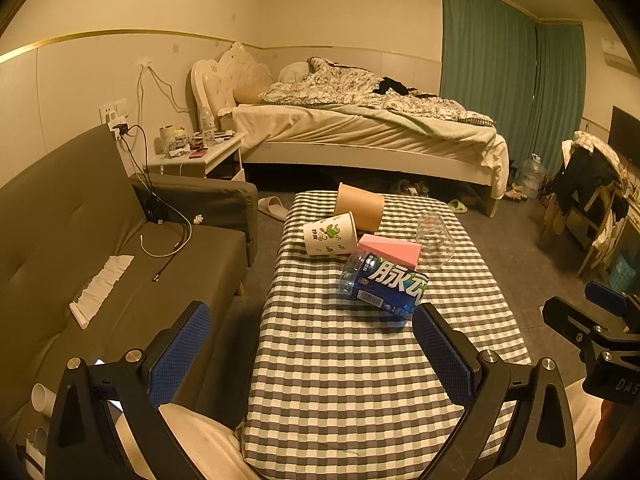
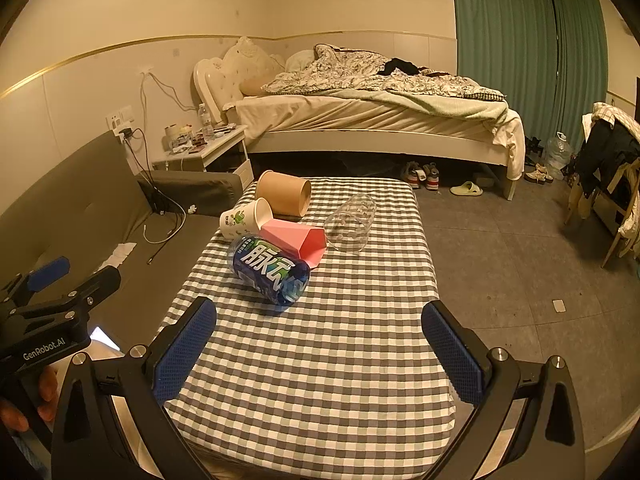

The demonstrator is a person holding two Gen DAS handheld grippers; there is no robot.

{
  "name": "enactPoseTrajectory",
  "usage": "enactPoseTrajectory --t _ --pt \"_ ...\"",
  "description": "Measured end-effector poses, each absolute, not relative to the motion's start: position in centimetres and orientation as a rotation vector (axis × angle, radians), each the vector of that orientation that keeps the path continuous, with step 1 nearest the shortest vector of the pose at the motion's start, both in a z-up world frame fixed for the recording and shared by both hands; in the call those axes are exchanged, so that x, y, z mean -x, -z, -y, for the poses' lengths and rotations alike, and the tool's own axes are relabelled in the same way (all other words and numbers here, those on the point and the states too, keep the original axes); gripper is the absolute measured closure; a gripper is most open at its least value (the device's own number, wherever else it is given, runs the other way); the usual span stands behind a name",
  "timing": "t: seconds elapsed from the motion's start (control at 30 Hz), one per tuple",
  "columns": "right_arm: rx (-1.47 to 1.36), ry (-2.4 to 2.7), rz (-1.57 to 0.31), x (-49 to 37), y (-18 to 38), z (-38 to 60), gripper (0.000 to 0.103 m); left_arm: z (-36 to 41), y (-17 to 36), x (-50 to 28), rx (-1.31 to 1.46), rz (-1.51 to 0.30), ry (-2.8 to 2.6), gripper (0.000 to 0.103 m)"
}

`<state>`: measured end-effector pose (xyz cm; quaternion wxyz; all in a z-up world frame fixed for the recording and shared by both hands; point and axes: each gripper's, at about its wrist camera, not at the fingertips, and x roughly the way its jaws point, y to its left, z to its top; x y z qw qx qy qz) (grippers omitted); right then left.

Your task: Flip cup upside down

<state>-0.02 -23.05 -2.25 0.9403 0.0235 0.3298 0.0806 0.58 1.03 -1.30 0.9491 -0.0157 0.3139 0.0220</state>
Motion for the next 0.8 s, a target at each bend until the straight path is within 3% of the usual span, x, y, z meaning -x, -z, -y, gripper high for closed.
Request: enactPoseTrajectory --t 0.8 --pt "-0.054 -0.167 -0.669 0.15 2.27 23.39 0.000 -0.92 1.30 -0.62 0.030 -0.640 -0.046 0.000"
